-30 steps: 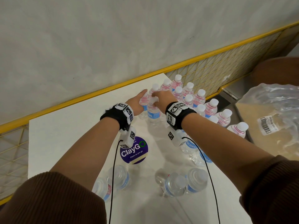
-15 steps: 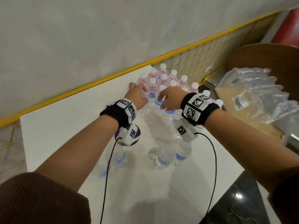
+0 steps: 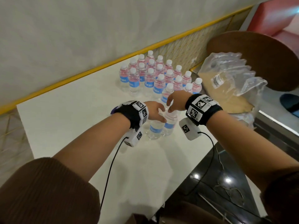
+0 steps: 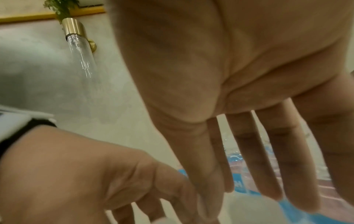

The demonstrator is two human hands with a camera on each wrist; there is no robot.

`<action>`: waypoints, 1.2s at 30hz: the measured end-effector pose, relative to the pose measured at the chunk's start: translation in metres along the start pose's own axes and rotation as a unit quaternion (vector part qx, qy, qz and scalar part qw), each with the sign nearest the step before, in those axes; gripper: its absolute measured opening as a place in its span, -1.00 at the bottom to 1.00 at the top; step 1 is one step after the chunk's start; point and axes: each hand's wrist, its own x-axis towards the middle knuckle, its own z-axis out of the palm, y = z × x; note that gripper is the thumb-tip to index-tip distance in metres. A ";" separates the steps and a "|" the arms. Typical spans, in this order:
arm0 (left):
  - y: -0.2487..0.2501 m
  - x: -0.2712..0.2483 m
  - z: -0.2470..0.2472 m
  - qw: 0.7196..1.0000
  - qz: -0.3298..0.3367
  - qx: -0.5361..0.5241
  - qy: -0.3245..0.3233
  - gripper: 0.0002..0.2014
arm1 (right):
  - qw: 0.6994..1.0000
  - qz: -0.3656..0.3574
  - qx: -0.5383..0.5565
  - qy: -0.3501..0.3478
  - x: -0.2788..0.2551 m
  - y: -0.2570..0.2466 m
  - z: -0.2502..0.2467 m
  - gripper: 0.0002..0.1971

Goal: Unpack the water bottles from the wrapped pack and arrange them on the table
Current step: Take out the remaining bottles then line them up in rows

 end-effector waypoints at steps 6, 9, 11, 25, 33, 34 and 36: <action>-0.001 -0.009 0.011 0.994 0.019 0.089 0.052 -0.56 | 0.999 0.031 0.033 -0.004 -0.017 0.011 0.032 -0.48; -0.014 -0.007 0.005 0.993 -0.012 0.065 0.098 -0.64 | 0.996 0.036 0.069 0.046 -0.015 0.013 0.047 -0.51; -0.024 -0.003 -0.001 0.991 -0.031 0.060 0.114 -0.65 | 0.994 0.029 0.088 0.061 -0.012 0.011 0.050 -0.56; -0.076 0.052 -0.045 0.973 -0.093 0.062 0.202 -0.66 | 0.993 -0.035 0.086 0.078 0.053 -0.011 0.026 -0.62; -0.093 0.079 -0.065 0.970 -0.096 0.044 0.219 -0.72 | 0.995 -0.054 0.035 0.072 0.096 -0.019 0.005 -0.58; -0.094 0.082 -0.067 0.971 -0.094 0.042 0.217 -0.76 | 0.995 -0.055 0.027 0.075 0.100 -0.021 0.004 -0.60; -0.095 0.087 -0.072 0.973 -0.093 0.037 0.209 -0.83 | 0.995 -0.057 0.018 0.083 0.108 -0.023 0.001 -0.62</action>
